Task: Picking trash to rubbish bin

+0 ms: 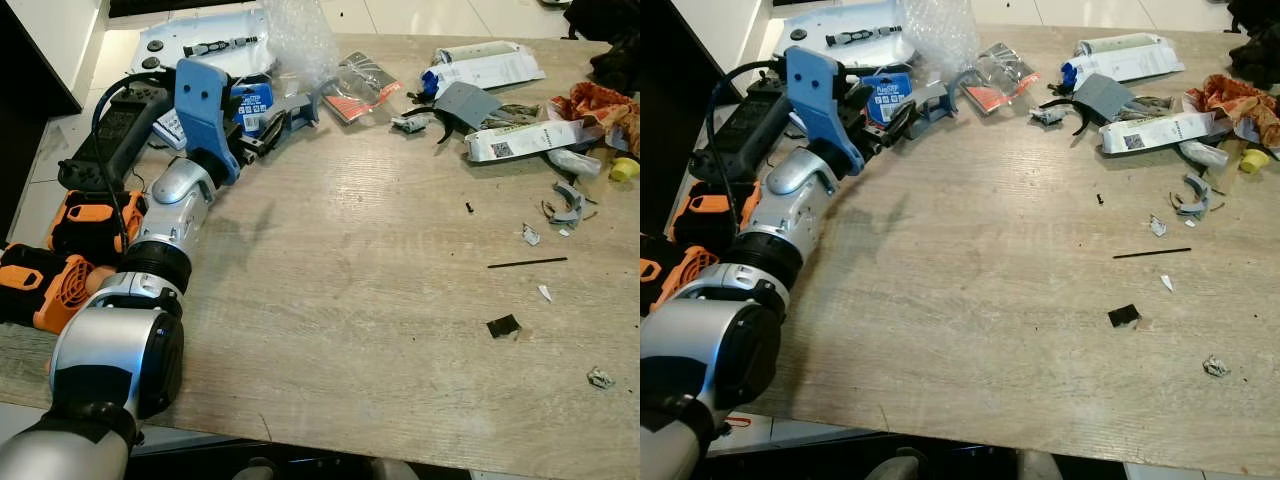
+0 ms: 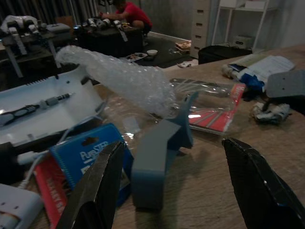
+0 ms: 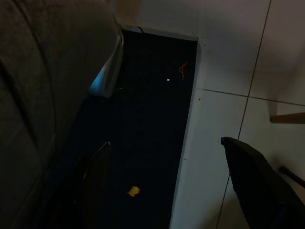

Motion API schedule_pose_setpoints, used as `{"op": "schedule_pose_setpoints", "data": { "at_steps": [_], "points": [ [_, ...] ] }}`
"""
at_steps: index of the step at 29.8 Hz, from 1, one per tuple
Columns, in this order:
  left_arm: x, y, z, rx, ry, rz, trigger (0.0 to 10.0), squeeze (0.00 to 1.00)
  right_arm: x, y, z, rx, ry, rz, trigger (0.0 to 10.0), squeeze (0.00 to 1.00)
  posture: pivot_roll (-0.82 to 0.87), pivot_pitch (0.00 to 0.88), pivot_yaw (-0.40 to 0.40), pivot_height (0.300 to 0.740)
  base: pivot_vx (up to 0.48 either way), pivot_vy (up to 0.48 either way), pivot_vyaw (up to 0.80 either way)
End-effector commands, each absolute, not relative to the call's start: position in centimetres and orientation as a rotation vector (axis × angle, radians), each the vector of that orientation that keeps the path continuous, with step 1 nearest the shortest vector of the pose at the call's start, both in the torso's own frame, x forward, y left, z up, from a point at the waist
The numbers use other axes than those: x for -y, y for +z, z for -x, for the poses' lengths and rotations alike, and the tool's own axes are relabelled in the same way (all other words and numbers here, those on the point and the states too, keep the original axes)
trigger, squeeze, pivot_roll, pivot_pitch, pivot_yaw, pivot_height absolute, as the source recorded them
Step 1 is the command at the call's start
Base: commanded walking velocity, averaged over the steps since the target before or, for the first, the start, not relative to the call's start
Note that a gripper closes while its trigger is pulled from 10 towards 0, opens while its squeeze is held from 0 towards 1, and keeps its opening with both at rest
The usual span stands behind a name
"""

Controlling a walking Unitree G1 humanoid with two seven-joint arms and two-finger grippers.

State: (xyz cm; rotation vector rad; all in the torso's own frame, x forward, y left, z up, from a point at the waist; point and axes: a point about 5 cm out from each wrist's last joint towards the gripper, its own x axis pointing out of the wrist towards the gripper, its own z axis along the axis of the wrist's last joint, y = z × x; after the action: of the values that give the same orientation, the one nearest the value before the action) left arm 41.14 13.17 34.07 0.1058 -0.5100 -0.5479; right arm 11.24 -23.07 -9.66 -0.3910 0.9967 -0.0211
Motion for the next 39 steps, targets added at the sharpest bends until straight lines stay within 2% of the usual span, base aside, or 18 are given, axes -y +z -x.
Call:
{"op": "schedule_pose_setpoints", "data": {
  "at_steps": [1, 4, 13, 16, 18, 19, 20, 22, 25, 28, 33, 35, 38, 39],
  "points": [
    [-12.7, 33.6, -41.2, 0.494, -0.569, -0.149, 10.0, 0.00, 20.9, -12.0, -2.1, -1.289, 0.128, 0.384, 10.0, 0.00, -0.24, 0.615, 0.151, 0.740, 0.000, 0.000, 0.00],
    [-12.4, 33.5, -41.2, 0.485, -0.561, -0.203, 10.0, 0.00, 20.8, -12.0, -1.9, -1.286, 0.125, 0.382, 10.0, 0.00, -0.24, 0.622, 0.153, 0.740, 0.000, 0.000, 0.00],
    [-12.0, 33.5, -41.3, 0.482, -0.564, -0.218, 10.0, 0.00, 20.9, -12.0, -1.8, -1.291, 0.105, 0.385, 10.0, 0.00, -0.25, 0.624, 0.153, 0.740, 0.000, 0.000, 0.00],
    [-12.0, 33.5, -41.2, 0.483, -0.566, -0.224, 10.0, 0.00, 22.8, -11.8, -0.6, -1.375, 0.002, 0.403, 10.0, 0.00, -0.25, 0.623, 0.153, 0.740, 0.000, 0.000, 0.00],
    [-12.0, 33.5, -41.2, 0.485, -0.567, -0.231, 10.0, 0.00, 24.9, -11.4, 1.1, -1.484, -0.176, 0.341, 10.0, 0.00, -0.25, 0.618, 0.152, 0.740, 0.000, 0.000, 0.00],
    [-12.0, 33.5, -41.2, 0.485, -0.567, -0.231, 10.0, 0.00, 24.9, -11.4, 1.1, -1.484, -0.176, 0.341, 10.0, 0.00, -0.25, 0.618, 0.152, 0.740, 0.000, 0.000, 0.00],
    [-12.0, 33.6, -41.2, 0.489, -0.567, -0.235, 10.0, 0.00, 26.0, -11.1, 2.4, -1.544, -0.359, 0.212, 10.0, 0.00, -0.25, 0.616, 0.153, 0.740, 0.000, 0.000, 0.00],
    [-12.0, 33.6, -41.2, 0.489, -0.567, -0.235, 10.0, 0.00, 26.0, -11.1, 2.4, -1.544, -0.359, 0.212, 10.0, 0.00, -0.25, 0.616, 0.153, 0.740, 0.000, 0.000, 0.00],
    [-12.0, 33.7, -41.2, 0.495, -0.565, -0.238, 10.0, 0.00, 26.8, -10.9, 3.1, -1.546, -0.494, 0.104, 10.0, 0.00, -0.25, 0.610, 0.152, 0.740, 0.000, 0.000, 0.00],
    [-12.2, 33.7, -41.2, 0.499, -0.554, -0.242, 10.0, 0.00, 27.8, -10.5, 3.3, -1.533, -0.573, 0.111, 10.0, 0.00, -0.25, 0.609, 0.152, 0.740, 0.000, 0.000, 0.00],
    [-12.2, 33.9, -41.2, 0.508, -0.546, -0.248, 10.0, 0.00, 29.8, -9.7, 3.3, -1.499, -0.675, 0.213, 10.0, 0.00, -0.24, 0.611, 0.158, 0.740, 0.000, 0.000, 0.00],
    [-12.1, 34.1, -41.1, 0.514, -0.546, -0.255, 10.0, 0.00, 30.7, -9.3, 2.5, -1.444, -0.708, 0.252, 10.0, 0.00, -0.24, 0.612, 0.160, 0.740, 0.000, 0.000, 0.00],
    [-12.3, 34.2, -41.1, 0.522, -0.520, -0.291, 10.0, 0.00, 31.7, -8.7, -0.3, -1.298, -0.705, 0.282, 10.0, 0.00, -0.24, 0.617, 0.161, 0.740, 0.000, 0.000, 0.00],
    [-12.3, 34.2, -41.1, 0.522, -0.520, -0.291, 10.0, 0.00, 31.7, -8.7, -0.3, -1.298, -0.705, 0.282, 10.0, 0.00, -0.24, 0.617, 0.161, 0.740, 0.000, 0.000, 0.00]
  ]
}}
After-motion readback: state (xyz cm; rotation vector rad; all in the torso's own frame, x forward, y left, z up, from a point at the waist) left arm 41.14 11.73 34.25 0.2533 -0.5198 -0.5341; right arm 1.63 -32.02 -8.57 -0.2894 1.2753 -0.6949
